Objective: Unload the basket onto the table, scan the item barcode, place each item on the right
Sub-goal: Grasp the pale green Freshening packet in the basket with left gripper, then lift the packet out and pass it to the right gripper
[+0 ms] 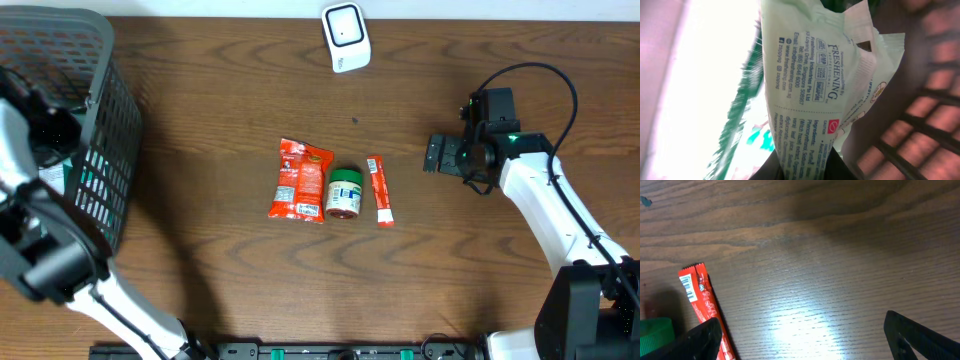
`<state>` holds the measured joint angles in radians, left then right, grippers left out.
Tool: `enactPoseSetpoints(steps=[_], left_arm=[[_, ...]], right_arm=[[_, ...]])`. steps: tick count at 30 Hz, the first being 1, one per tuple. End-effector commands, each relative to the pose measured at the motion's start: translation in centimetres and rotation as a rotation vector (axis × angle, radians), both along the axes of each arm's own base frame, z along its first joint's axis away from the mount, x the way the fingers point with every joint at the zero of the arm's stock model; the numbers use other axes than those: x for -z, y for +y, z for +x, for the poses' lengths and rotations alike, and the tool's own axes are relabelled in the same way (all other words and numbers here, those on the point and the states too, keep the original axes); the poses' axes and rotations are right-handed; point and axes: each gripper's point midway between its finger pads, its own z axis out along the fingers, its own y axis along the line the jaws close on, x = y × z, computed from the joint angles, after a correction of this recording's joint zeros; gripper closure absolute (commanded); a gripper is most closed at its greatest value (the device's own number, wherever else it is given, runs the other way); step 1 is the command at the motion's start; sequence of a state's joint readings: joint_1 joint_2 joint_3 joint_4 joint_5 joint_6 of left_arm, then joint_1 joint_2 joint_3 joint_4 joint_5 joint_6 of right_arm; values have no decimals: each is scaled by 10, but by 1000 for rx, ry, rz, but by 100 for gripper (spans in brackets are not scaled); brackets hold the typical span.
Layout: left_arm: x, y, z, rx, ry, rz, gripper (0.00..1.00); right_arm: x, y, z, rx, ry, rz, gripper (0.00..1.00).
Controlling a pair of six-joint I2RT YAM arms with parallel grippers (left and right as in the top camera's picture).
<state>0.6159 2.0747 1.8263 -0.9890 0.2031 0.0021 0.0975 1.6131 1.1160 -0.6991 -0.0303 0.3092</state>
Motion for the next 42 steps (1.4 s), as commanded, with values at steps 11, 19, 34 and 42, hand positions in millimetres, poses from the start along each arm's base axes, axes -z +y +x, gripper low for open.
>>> enactPoseSetpoints(steps=[11, 19, 34, 42], left_arm=[[-255, -70, -31, -53, -604, 89, 87], [-263, -170, -39, 145, -589, -81, 88], [-216, -366, -45, 651, -381, -402, 89], [-190, -425, -53, 791, -269, -485, 89]], right_arm=[[3, 1, -3, -13, 10, -1, 1], [3, 1, -2, -13, 7, 0, 1], [-109, 86, -6, -454, -158, 736, 31], [-182, 113, -28, -709, -322, 1104, 37]])
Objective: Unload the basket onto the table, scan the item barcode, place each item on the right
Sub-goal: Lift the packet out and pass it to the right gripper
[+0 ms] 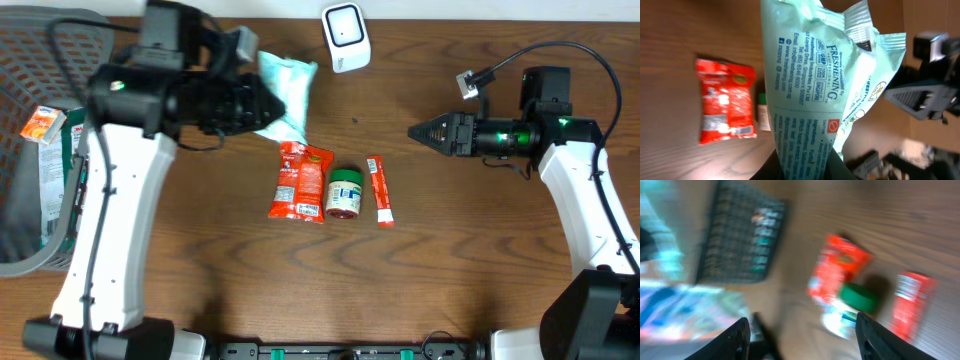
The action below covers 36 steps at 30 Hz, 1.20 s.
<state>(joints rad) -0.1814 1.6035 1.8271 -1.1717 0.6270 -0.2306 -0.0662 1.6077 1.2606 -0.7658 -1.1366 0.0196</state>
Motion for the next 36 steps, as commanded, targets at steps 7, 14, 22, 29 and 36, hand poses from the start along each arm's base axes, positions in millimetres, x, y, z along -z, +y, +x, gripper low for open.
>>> enactPoseSetpoints(steps=[7, 14, 22, 29, 36], left_arm=[[26, -59, -14, 166, 84, -17, 89], [35, -80, -22, 224, 102, -10, 88], [35, -91, -31, 259, 103, -9, 88], [34, -93, -32, 266, 98, -9, 87], [36, -86, -10, 213, 8, 61, 46]], right_arm=[[-52, 53, -28, -262, -200, 214, 37], [-59, 87, -39, -370, -286, 223, 44], [-56, 103, -26, -323, -275, 157, 48], [-47, 107, -19, -286, -281, 93, 71], [-34, 101, -4, -209, -287, 0, 99]])
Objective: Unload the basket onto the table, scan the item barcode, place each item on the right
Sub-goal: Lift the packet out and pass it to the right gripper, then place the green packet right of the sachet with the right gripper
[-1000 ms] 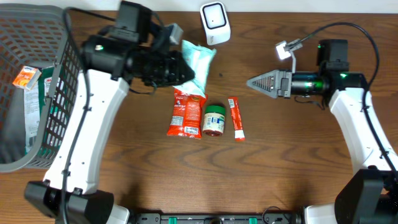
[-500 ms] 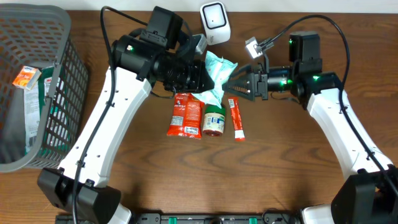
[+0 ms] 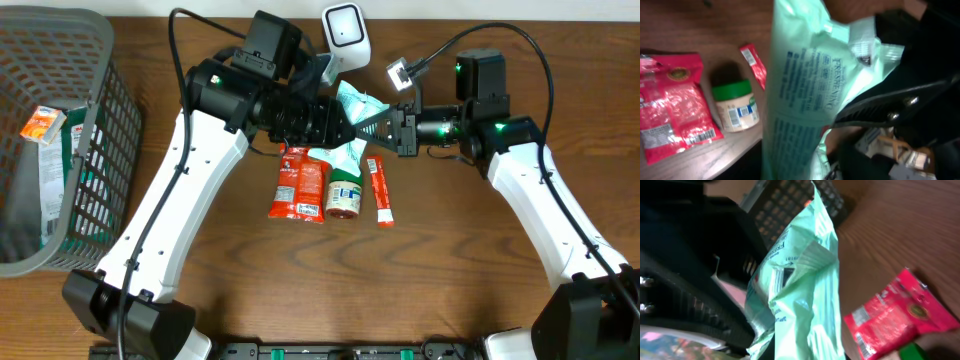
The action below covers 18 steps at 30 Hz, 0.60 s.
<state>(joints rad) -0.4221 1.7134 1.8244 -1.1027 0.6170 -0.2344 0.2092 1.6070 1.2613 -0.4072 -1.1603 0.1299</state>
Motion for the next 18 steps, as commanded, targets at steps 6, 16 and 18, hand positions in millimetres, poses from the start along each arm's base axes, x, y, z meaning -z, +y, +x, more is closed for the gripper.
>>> enactPoseSetpoints(steps=[6, 16, 18], left_arm=[[3, 17, 28, -74, -111, 86, 37], [8, 59, 45, -179, -80, 116, 35], [10, 63, 43, -186, -72, 136, 35]], right_arm=[[30, -16, 17, 143, -38, -212, 99], [95, -109, 20, 336, 74, -606, 99], [110, -132, 19, 364, 81, -708, 99]])
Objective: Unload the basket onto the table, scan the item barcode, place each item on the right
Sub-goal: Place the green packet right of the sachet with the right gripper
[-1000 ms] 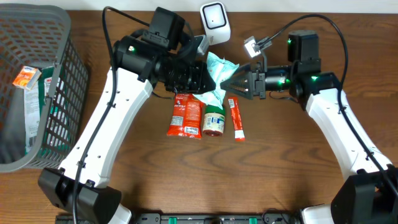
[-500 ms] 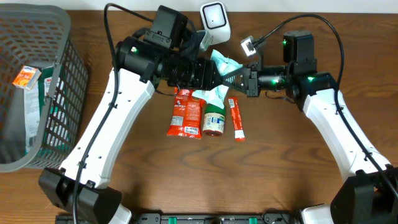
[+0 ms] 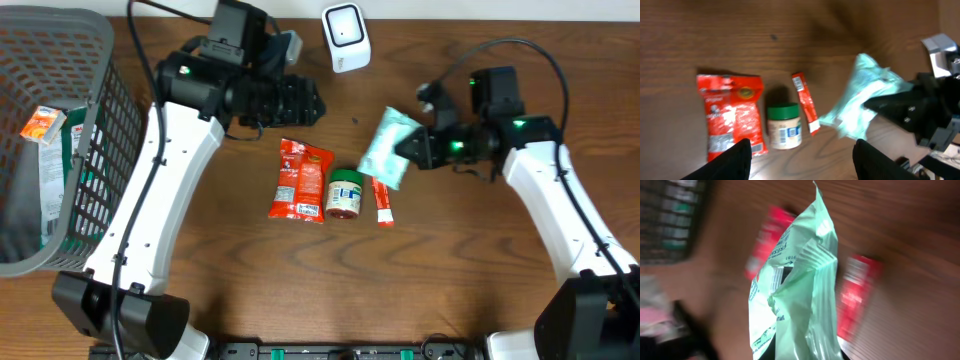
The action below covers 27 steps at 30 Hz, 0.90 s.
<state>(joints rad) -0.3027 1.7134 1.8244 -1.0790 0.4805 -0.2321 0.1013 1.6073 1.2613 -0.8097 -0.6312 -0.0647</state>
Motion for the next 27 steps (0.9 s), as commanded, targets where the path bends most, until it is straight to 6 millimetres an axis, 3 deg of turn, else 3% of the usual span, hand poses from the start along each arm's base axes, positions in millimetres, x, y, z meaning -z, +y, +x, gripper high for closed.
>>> enactPoseSetpoints(steps=[1, 5, 14, 19, 20, 21, 25, 27], left_arm=[[4, 6, 0, 6, -5, 40, 35], [4, 7, -1, 24, -12, 47, 35], [6, 8, -4, 24, 2, 51, 35], [6, 7, -4, 24, 2, 51, 35], [6, 8, -4, 24, 2, 51, 35], [6, 8, -4, 24, 2, 51, 35], [6, 8, -4, 24, 2, 51, 35], [6, 8, -4, 24, 2, 51, 35]], right_arm=[[18, -44, 6, 21, -55, -231, 99], [46, -63, -6, -50, -47, -347, 99], [100, -63, -14, -121, -131, -374, 99], [120, -64, -19, -129, -166, -379, 99], [122, -64, -19, -128, -172, -380, 96], [124, -65, -17, -122, -183, -389, 81], [127, -85, -7, -40, -187, -495, 56], [127, -96, -3, 30, -176, -536, 52]])
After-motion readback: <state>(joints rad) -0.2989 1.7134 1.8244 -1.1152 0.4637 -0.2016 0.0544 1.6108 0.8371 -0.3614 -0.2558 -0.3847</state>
